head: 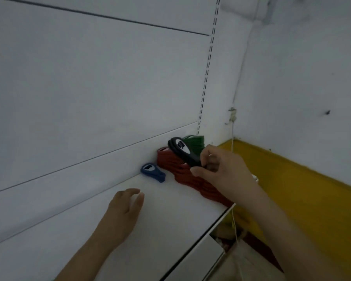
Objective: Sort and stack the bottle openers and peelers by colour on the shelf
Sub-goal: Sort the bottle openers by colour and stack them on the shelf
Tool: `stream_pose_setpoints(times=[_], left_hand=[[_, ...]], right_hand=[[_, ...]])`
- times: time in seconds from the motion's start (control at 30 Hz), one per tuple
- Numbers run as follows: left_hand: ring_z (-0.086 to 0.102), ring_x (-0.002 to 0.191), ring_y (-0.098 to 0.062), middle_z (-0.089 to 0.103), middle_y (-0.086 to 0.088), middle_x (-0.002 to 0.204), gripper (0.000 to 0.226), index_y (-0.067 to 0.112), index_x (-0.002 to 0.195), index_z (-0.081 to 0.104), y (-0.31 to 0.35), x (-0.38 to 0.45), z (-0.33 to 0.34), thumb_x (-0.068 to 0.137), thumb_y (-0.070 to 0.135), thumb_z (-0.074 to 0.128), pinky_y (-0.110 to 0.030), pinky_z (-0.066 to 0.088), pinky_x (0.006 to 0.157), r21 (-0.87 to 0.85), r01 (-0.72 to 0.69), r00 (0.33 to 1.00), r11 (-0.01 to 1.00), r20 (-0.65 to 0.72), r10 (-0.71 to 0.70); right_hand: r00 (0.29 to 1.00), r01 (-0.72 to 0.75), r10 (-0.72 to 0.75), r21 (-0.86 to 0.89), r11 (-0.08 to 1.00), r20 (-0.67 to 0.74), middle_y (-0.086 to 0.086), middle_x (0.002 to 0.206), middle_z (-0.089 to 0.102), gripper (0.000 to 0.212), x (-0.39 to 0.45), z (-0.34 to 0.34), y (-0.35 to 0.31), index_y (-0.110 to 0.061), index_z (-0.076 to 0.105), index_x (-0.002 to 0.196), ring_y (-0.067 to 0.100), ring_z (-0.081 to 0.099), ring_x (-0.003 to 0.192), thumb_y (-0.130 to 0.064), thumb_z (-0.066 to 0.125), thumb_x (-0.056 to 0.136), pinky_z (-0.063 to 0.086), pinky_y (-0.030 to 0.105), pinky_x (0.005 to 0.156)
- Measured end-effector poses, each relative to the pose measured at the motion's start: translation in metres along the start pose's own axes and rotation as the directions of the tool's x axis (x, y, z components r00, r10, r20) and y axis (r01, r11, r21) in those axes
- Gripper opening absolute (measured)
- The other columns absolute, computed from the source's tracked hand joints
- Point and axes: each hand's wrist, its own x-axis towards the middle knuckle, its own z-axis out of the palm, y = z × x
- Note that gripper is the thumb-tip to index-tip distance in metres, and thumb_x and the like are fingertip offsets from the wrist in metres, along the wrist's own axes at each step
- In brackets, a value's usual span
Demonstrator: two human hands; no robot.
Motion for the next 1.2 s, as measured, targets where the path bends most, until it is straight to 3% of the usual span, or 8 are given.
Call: stream_pose_setpoints(times=[0.13,0.23,0.4,0.57,0.87,1.03,1.13,1.2], left_hand=[[0.044,0.127,-0.029,0.049,-0.014,0.136,0.041,0.015,0.131,0.058,0.014,0.022,0.035,0.099,0.039,0.049,-0.035,0.031,0.107,0.147,0.035,0.995,0.989,-0.102,-0.02],[0.047,0.124,-0.035,0.055,-0.021,0.131,0.039,0.009,0.125,0.064,0.013,0.034,0.054,0.099,0.036,0.053,-0.044,0.031,0.109,0.328,0.021,0.981,0.945,-0.187,0.043],[0.056,0.112,-0.042,0.06,-0.025,0.12,0.064,0.009,0.118,0.067,0.013,0.032,0.067,0.089,0.052,0.029,-0.054,0.043,0.1,0.492,0.023,0.971,0.871,-0.218,0.098],[0.055,0.114,-0.039,0.059,-0.021,0.121,0.064,0.013,0.12,0.067,0.011,0.034,0.066,0.089,0.054,0.029,-0.053,0.043,0.1,0.527,0.038,0.967,0.849,-0.232,0.101],[0.051,0.118,-0.038,0.056,-0.021,0.127,0.053,0.015,0.126,0.063,0.012,0.032,0.067,0.088,0.047,0.043,-0.054,0.04,0.102,0.538,0.04,0.958,0.842,-0.26,0.121],[0.05,0.121,-0.036,0.055,-0.019,0.129,0.06,0.017,0.128,0.062,0.012,0.031,0.067,0.088,0.052,0.036,-0.052,0.037,0.105,0.527,0.044,0.96,0.849,-0.259,0.111],[0.047,0.125,-0.035,0.053,-0.018,0.133,0.048,0.017,0.131,0.061,0.011,0.032,0.067,0.093,0.044,0.049,-0.051,0.035,0.108,0.529,0.049,0.964,0.847,-0.248,0.099],[0.049,0.123,-0.035,0.054,-0.017,0.131,0.049,0.018,0.13,0.062,0.01,0.033,0.069,0.092,0.046,0.048,-0.051,0.037,0.107,0.535,0.056,0.958,0.843,-0.265,0.105]], right_hand=[[0.997,-0.04,0.028,-0.161,0.986,-0.071,-0.003,0.073,0.069,0.029,0.02,-0.048,0.03,-0.025,0.052,0.079,0.012,0.062,0.067,-0.04,0.076,0.081,0.049,0.023,0.062],[0.998,-0.065,0.055,-0.323,0.944,-0.04,-0.007,0.079,0.07,0.027,0.047,-0.065,0.056,-0.025,0.054,0.079,0.012,0.064,0.071,-0.043,0.075,0.082,0.052,0.031,0.065],[0.995,0.003,0.052,-0.537,0.843,0.088,-0.01,0.075,0.065,0.028,0.086,-0.066,0.083,-0.025,0.052,0.076,0.004,0.052,0.06,-0.042,0.073,0.083,0.04,0.027,0.055],[0.968,0.121,0.049,-0.634,0.764,0.245,-0.015,0.071,0.052,0.027,0.108,-0.049,0.077,-0.026,0.05,0.075,0.011,0.05,0.068,-0.039,0.073,0.083,0.035,0.027,0.054],[0.961,0.106,0.093,-0.656,0.747,0.262,-0.012,0.066,0.052,0.024,0.093,-0.07,0.09,-0.022,0.055,0.08,0.003,0.044,0.061,-0.036,0.073,0.084,0.034,0.028,0.054],[0.936,0.229,0.06,-0.728,0.646,0.348,-0.011,0.072,0.049,0.025,0.114,-0.051,0.076,-0.023,0.051,0.08,0.014,0.048,0.075,-0.037,0.071,0.085,0.031,0.027,0.053],[0.911,0.29,0.081,-0.769,0.57,0.404,-0.009,0.074,0.045,0.025,0.125,-0.037,0.069,-0.024,0.048,0.078,0.018,0.05,0.081,-0.034,0.07,0.086,0.028,0.026,0.052],[0.902,0.317,0.089,-0.789,0.526,0.422,-0.007,0.077,0.046,0.022,0.13,-0.027,0.067,-0.022,0.051,0.082,0.018,0.052,0.082,-0.034,0.07,0.085,0.032,0.026,0.053]])
